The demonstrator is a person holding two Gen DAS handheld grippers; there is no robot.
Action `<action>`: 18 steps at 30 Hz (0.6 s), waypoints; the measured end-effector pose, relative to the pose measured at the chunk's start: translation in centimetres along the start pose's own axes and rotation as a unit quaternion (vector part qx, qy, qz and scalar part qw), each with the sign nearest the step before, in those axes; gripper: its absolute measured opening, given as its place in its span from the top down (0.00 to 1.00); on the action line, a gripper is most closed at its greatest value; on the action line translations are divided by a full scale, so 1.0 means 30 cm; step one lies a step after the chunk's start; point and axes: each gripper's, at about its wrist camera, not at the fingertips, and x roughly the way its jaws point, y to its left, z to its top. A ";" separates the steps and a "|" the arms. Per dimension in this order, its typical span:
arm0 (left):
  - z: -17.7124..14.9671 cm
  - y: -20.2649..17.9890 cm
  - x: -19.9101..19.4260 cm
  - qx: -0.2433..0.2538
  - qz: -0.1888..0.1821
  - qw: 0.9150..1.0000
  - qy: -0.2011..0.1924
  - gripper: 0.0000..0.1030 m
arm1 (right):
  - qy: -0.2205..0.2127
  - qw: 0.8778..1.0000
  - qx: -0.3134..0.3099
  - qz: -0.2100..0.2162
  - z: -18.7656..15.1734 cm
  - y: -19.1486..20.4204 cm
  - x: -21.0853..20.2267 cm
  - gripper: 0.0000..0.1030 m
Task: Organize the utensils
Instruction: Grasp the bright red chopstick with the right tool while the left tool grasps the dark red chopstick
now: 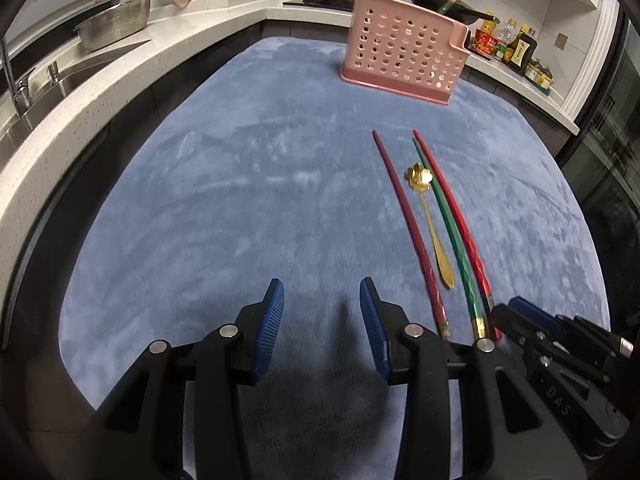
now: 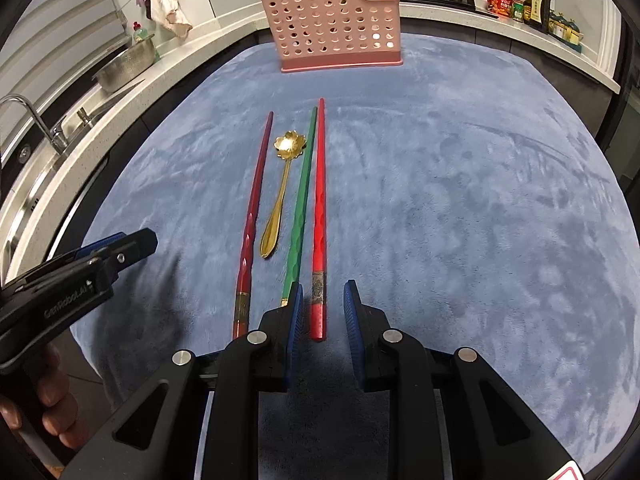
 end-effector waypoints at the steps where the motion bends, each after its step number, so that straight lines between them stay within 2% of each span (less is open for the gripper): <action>1: -0.007 -0.002 0.003 0.002 0.001 1.000 0.002 0.63 | 0.001 1.000 0.000 -0.001 0.001 -0.001 0.004 0.78; 18: -0.043 -0.037 0.032 0.013 -0.008 1.000 0.027 0.63 | 0.001 1.000 -0.004 -0.008 -0.003 -0.012 0.049 0.82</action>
